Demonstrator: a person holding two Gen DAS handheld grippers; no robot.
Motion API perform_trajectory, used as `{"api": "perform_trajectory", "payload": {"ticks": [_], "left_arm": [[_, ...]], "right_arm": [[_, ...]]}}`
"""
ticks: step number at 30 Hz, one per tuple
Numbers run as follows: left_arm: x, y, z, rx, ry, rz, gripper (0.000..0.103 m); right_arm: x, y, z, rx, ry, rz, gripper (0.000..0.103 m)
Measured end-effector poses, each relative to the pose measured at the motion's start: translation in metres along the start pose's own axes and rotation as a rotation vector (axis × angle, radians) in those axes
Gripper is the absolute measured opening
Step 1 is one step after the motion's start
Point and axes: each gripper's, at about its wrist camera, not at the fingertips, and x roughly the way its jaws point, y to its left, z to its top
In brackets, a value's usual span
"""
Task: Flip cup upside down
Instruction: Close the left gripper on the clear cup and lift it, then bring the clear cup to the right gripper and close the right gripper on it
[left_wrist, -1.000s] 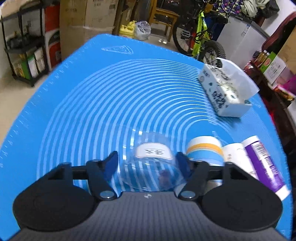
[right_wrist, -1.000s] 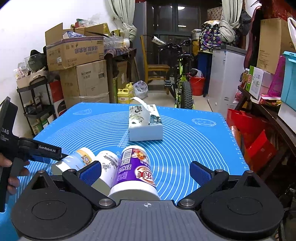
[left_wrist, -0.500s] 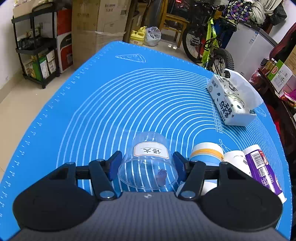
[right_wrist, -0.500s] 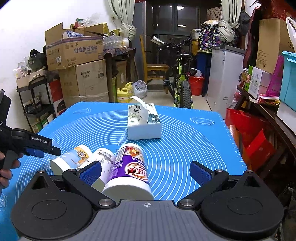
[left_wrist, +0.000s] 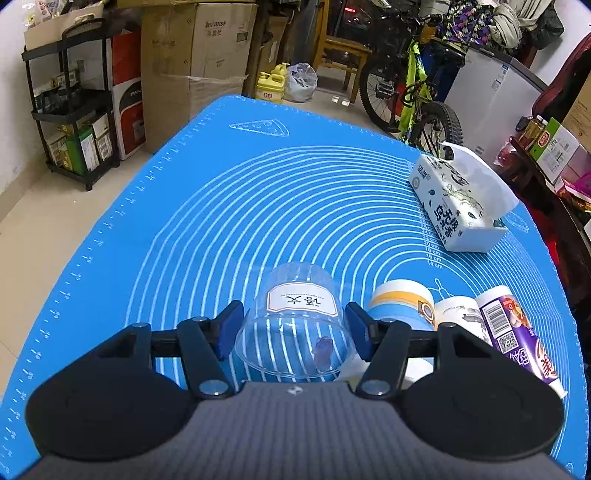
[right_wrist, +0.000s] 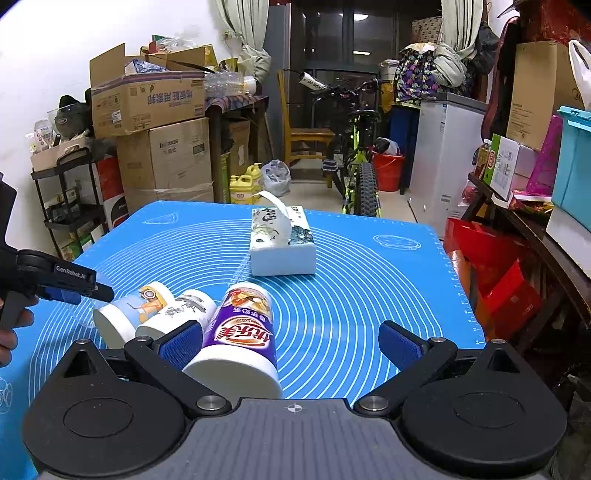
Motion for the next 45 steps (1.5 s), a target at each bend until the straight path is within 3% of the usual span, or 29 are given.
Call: {"api": "perform_trajectory", "payload": {"ticks": [7, 13, 21, 27, 37, 41, 45], "left_arm": [[-0.04, 0.005, -0.007, 0.005, -0.079, 0.005, 0.062], [-0.079, -0.018, -0.041, 0.101, -0.079, -0.044, 0.062], [-0.063, -0.057, -0.091, 0.15, 0.048, -0.132, 0.062], [-0.062, -0.079, -0.115, 0.174, 0.09, -0.2, 0.062], [-0.05, -0.092, -0.13, 0.206, 0.142, -0.203, 0.064], [-0.053, -0.092, -0.131, 0.198, 0.129, -0.181, 0.079], [-0.056, -0.09, -0.13, 0.193, 0.127, -0.2, 0.082]], "right_arm": [[-0.011, -0.001, -0.003, -0.006, -0.006, 0.008, 0.101], [-0.025, -0.003, -0.011, -0.003, 0.002, 0.015, 0.101], [-0.043, -0.004, -0.032, -0.014, 0.042, 0.011, 0.101], [-0.049, -0.009, -0.048, -0.017, 0.083, -0.004, 0.101], [-0.046, -0.016, -0.063, -0.006, 0.132, -0.006, 0.101], [-0.044, -0.016, -0.065, -0.004, 0.148, -0.001, 0.101], [-0.044, -0.015, -0.066, -0.008, 0.152, 0.003, 0.101]]}}
